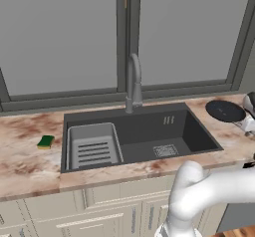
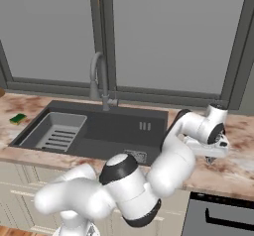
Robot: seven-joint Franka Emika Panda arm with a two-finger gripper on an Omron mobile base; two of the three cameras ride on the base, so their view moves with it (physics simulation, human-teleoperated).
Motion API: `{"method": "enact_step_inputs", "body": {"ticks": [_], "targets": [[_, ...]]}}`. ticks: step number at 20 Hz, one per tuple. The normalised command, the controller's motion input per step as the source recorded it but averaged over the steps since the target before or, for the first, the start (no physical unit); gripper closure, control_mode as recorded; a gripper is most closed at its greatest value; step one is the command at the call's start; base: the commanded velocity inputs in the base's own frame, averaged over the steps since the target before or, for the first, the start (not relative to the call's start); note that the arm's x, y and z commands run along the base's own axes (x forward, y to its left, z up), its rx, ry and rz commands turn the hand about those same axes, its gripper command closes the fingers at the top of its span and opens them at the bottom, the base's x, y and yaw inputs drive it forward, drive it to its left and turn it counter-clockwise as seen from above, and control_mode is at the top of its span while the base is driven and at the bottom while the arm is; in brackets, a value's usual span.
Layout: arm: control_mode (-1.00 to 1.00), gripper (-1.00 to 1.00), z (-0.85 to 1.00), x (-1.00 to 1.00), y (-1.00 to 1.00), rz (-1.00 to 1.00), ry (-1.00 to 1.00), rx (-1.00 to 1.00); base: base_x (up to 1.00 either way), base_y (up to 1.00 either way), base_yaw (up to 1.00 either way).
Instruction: Pick the pan and sponge and place them into the sink. Then turn on the water.
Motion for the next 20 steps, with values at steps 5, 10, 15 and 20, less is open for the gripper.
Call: {"method": "enact_step_inputs", "body": {"ticks": [5, 10, 15, 20], "targets": [[-1.0, -1.0, -0.34, 0.05, -0.19, 0.01, -0.06, 0.0, 0.0, 0.0, 0.0], [-1.0, -1.0, -0.15, 0.16, -0.22, 0.01, -0.1, 0.0, 0.0, 0.0, 0.0], [-1.0, -1.0, -0.17, 0.43, -0.23, 0.01, -0.06, 0.0, 0.0, 0.0, 0.0], [-1.0, -1.0, -0.22, 0.43, -0.18, 0.0, 0.0, 0.0, 0.0, 0.0, 0.0]]}}
